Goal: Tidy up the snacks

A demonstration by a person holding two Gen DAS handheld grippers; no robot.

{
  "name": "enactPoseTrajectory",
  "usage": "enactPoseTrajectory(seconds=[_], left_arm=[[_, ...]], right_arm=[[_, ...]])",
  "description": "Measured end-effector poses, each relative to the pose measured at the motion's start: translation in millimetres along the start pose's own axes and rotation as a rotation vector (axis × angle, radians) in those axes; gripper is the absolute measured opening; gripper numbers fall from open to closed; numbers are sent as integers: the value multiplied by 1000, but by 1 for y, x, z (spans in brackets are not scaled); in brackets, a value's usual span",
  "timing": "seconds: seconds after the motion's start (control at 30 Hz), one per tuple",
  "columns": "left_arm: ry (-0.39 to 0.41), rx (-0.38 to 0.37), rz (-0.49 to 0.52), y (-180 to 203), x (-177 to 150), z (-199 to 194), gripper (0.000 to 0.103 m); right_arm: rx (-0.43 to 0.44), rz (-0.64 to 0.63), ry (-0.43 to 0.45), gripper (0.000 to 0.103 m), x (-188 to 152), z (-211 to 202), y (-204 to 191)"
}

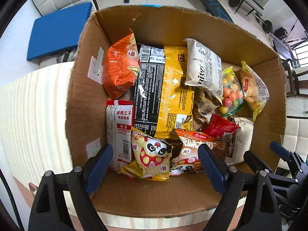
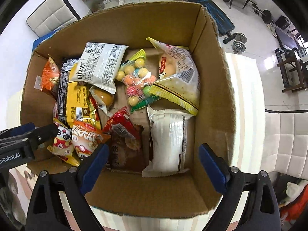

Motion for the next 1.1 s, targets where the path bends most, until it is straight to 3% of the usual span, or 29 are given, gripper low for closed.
enactPoseTrajectory(seconds=[0.5, 0.87, 1.1], left_arm=[[183, 5, 31, 8, -59, -69, 90], [369, 2, 46, 17, -137, -154, 90], [441, -14, 58, 20, -189, -197, 90]], right_arm=[[21, 10, 134, 97, -29, -78, 13], [43, 17, 294, 97, -94, -178, 15], [56, 36, 367, 97, -147, -236, 22]])
Point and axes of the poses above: each gripper's, at about its wrist camera, not at the fingertips, and z roughly the way its jaws point, y to its right, x to its top, the point moved 2 cm from there along z, roughly the way its jaws point, and after that the axes turned 11 degrees about y, right-handed, at the moved point
